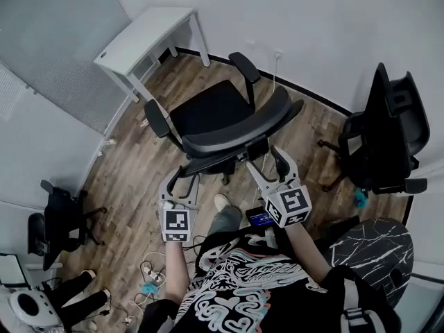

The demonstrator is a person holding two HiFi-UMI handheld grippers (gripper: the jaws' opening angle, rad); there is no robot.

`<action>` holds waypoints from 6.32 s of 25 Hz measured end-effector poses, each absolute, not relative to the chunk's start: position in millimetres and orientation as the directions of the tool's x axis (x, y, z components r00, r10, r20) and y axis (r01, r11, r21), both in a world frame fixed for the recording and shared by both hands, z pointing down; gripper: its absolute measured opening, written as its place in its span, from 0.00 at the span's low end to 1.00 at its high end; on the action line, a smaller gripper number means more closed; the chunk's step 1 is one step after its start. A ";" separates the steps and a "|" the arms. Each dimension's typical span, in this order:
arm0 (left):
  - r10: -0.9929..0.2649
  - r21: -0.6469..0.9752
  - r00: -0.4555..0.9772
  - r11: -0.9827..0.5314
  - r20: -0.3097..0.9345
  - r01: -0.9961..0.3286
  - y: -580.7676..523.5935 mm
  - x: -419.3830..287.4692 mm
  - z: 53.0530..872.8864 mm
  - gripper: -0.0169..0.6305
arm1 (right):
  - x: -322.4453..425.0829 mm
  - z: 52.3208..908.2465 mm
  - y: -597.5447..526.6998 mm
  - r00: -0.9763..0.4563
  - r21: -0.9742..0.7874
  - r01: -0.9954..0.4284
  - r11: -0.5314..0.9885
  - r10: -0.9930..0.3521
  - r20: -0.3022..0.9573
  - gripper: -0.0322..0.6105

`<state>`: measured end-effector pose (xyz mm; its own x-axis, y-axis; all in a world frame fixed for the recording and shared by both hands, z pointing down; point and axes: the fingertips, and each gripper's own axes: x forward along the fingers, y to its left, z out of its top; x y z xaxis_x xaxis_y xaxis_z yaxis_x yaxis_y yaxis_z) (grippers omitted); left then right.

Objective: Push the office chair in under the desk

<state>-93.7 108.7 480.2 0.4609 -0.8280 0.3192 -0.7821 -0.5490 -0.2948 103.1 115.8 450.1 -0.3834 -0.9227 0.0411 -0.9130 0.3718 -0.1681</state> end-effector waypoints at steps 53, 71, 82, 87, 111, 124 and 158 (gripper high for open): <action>-0.596 -0.548 0.259 -0.802 0.760 -0.236 67.2 -72.8 583.2 0.29 | 70.2 459.0 70.2 -0.527 0.055 -0.846 0.531 -0.847 0.068 0.54; -0.547 -0.509 0.215 -0.835 0.809 -0.206 55.2 -78.9 588.3 0.22 | 68.1 458.1 58.6 -0.525 0.062 -0.848 0.527 -0.850 0.050 0.56; -0.569 -0.533 0.236 -0.822 0.788 -0.200 38.8 -76.4 586.3 0.21 | 71.5 461.5 40.1 -0.522 0.068 -0.849 0.524 -0.852 0.049 0.56; -0.577 -0.545 0.247 -0.817 0.779 -0.189 33.7 -77.6 586.1 0.22 | 68.5 459.3 38.5 -0.516 0.067 -0.853 0.518 -0.856 0.037 0.56; -0.626 -0.603 0.280 -0.779 0.728 -0.172 2.6 -93.2 582.7 0.22 | 52.8 463.4 6.5 -0.500 0.071 -0.862 0.502 -0.865 0.048 0.57; -0.608 -0.612 0.348 -0.783 0.713 -0.114 -22.1 -126.4 575.6 0.22 | 11.9 457.4 -10.6 -0.466 0.075 -0.881 0.467 -0.884 0.033 0.56; -0.603 -0.600 0.390 -0.787 0.696 -0.146 -116.8 -131.9 572.8 0.23 | 6.0 466.6 -112.4 -0.476 0.054 -0.873 0.485 -0.870 0.127 0.56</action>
<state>-131.9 -116.8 572.8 0.3903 -0.6026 0.6961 -0.1457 -0.7869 -0.5996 6.0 -112.4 466.6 -0.4760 -0.8703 0.1265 -0.8727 0.4852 0.0544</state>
